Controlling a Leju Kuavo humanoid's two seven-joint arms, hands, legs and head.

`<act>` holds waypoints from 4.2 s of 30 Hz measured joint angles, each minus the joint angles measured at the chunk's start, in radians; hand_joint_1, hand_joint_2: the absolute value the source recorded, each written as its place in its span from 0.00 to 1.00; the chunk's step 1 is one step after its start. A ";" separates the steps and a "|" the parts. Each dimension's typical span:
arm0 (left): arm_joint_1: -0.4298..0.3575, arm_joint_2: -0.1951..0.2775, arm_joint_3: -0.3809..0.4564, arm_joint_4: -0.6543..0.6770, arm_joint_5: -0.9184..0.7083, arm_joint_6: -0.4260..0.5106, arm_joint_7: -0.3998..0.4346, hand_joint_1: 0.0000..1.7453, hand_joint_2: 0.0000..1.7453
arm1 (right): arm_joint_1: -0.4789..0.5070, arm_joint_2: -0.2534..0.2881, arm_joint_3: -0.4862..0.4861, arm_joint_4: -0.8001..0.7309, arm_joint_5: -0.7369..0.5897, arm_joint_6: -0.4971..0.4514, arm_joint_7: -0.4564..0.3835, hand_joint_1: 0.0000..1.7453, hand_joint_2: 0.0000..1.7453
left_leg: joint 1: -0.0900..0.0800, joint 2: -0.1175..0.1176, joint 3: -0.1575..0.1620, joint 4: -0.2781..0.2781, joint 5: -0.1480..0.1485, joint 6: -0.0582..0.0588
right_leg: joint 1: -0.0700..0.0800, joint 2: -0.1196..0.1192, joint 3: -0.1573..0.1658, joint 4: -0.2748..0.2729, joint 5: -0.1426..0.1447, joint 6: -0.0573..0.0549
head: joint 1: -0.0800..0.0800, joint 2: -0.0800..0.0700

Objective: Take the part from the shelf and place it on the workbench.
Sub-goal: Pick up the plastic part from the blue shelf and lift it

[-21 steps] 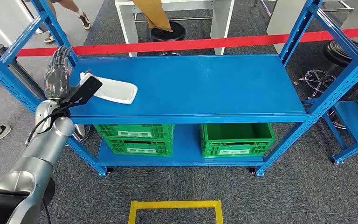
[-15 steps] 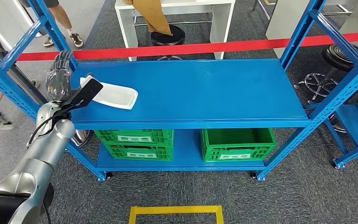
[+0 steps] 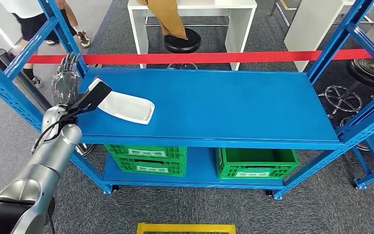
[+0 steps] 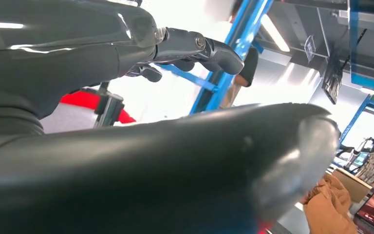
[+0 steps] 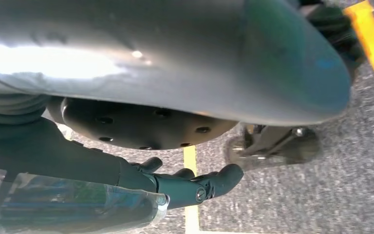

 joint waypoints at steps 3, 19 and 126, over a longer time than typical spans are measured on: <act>-0.004 -0.002 -0.001 0.006 -0.028 -0.002 0.012 0.00 0.00 | 0.000 0.001 0.000 0.001 0.004 0.000 0.008 0.00 0.00 | -0.002 0.000 0.010 0.003 -0.017 -0.015 | 0.006 -0.002 0.029 -0.105 0.040 -0.011 | -0.004 0.000; 0.026 -0.066 -0.081 0.041 -0.223 0.134 -0.014 0.00 1.00 | -0.005 0.005 0.000 0.002 0.026 -0.003 0.034 0.00 0.00 | -0.003 0.003 0.046 -0.035 -0.026 -0.028 | 0.008 0.008 0.051 -0.116 0.034 -0.022 | -0.008 0.000; 0.219 -0.111 -0.171 0.161 -0.559 0.147 0.408 1.00 1.00 | -0.014 0.004 0.050 0.002 0.110 0.010 0.076 0.00 0.00 | -0.006 0.000 0.055 -0.033 -0.029 -0.027 | 0.005 0.007 0.065 -0.120 0.033 -0.019 | -0.008 0.000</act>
